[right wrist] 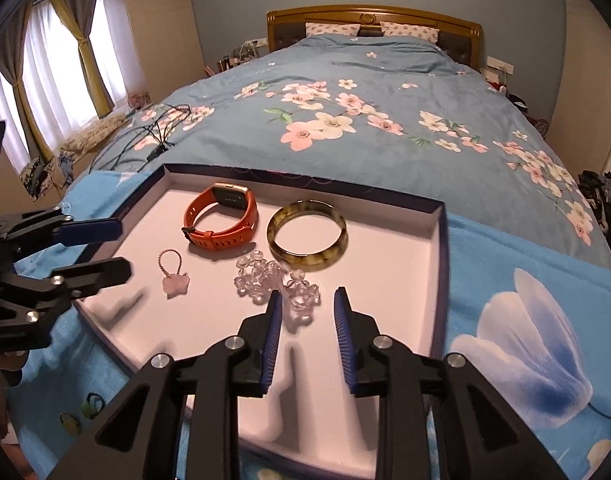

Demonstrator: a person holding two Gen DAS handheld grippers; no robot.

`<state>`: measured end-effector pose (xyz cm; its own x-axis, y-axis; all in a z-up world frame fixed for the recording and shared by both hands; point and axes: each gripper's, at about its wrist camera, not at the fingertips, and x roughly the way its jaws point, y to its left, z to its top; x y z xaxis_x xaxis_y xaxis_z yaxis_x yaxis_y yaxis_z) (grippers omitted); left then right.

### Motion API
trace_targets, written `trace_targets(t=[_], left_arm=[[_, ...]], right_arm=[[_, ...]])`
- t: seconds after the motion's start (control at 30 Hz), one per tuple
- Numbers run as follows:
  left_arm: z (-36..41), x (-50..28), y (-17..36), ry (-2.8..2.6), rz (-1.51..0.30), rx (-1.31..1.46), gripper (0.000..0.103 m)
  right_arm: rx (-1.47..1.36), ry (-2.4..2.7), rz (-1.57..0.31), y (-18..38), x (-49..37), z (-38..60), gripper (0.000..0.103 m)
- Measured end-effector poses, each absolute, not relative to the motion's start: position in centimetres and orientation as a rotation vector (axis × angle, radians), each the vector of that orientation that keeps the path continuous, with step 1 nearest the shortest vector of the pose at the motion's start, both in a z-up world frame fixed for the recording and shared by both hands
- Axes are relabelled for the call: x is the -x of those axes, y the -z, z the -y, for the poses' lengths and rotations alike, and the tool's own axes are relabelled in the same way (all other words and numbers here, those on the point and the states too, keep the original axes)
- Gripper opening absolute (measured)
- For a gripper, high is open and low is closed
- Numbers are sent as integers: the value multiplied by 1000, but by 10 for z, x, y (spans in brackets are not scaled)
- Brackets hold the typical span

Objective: Organize jewelry
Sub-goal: 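Withdraw both tools from the box toward the rings on the bed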

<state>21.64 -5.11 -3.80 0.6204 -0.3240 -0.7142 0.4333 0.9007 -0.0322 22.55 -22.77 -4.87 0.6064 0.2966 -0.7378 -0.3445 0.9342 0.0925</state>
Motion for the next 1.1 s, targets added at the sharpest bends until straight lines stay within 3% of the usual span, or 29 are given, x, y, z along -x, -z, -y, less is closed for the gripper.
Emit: trace_targets(t=[0.2,0.43,1.1], left_arm=[[29,-173,20,419,-711,-157,59],[12,-127,25,415,-713,-147,60],[22,-56,67,475,-801,-190,61]], right_arm=[[43,-398,-764,29,-190,237,29],[69,-481,-715,17,-136,234,32],[116,-536,-867,69,-87,215,28]])
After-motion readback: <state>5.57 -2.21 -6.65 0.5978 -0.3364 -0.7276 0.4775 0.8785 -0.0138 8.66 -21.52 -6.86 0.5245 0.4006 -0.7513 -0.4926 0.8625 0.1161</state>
